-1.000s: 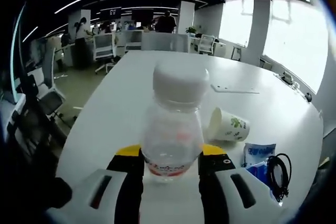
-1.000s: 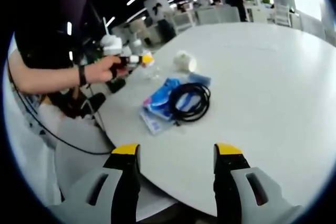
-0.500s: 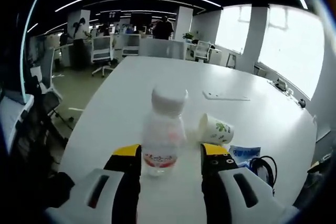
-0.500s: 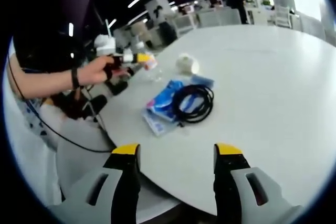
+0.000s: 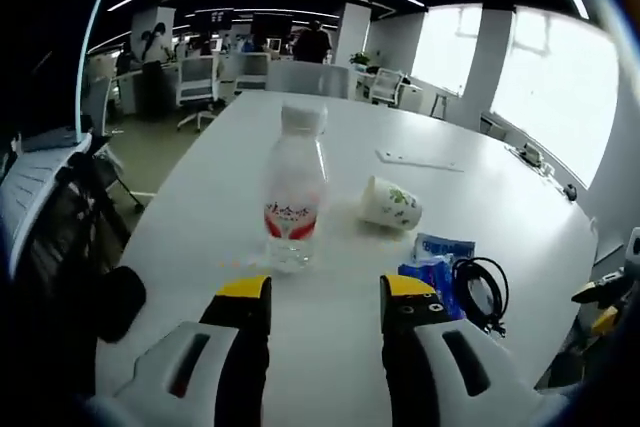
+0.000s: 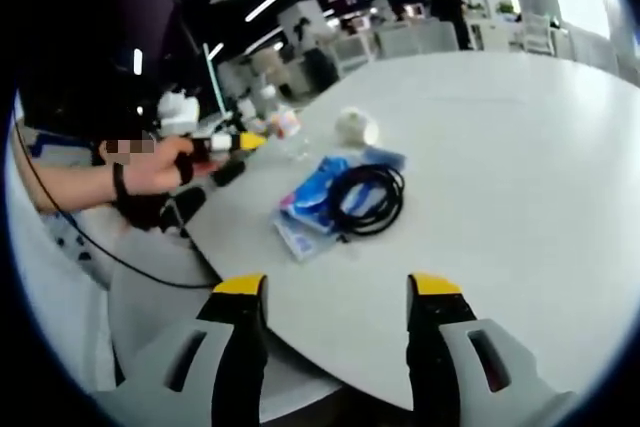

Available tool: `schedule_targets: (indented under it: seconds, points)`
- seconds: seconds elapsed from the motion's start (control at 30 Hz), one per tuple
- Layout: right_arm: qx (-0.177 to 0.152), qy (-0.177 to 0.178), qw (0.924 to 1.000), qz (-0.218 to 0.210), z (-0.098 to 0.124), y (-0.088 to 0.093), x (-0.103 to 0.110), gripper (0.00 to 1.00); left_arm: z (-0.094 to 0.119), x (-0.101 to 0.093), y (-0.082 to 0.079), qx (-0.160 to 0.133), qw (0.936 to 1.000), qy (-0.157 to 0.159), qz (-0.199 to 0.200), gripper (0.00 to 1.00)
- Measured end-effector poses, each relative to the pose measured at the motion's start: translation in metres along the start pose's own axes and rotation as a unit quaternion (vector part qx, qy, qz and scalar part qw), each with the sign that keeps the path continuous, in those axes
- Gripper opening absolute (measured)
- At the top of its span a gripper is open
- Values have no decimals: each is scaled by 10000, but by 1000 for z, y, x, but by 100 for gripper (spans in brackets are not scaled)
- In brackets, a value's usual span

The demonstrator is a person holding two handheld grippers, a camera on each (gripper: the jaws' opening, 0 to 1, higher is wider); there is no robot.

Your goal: Arrange the tabletop items into an orderly group along one side of the table until the central work area is clear of visible clutter.

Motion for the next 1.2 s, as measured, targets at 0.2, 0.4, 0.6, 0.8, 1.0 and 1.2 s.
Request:
schedule_targets:
  seconds: [0.2,0.4,0.6,0.8,1.0,1.2]
  points:
    - [-67,-51,9999,-63,0,2,0,54,18,-7,22,106,9999,15,120,42]
    - [-56,-99,9999,-106,-2,7,0,54,32,-11,36,173,9997,33,196,41]
    - [11,-167,9998,-101,-6,9,1,53,39,-7,46,211,9994,-38,263,41]
    - [24,-187,9998,-86,-8,7,-2,53,41,-5,44,159,9992,-87,343,41]
    - [81,-207,9997,-111,-13,9,-1,52,41,-9,48,177,9993,-33,336,40]
    - [173,-243,9995,-90,-21,12,1,51,43,-11,55,213,9989,3,426,40]
Point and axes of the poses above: the point that each gripper's makers call its tool centre point, and the gripper's own axes: z roughly backward along the fingers, x roughly to its left, y roughly out of its underside, the point moved 2 cm from there along z, roughly backward along the fingers, and after that the axes turned 4 degrees about y, right-handed, at the moved point
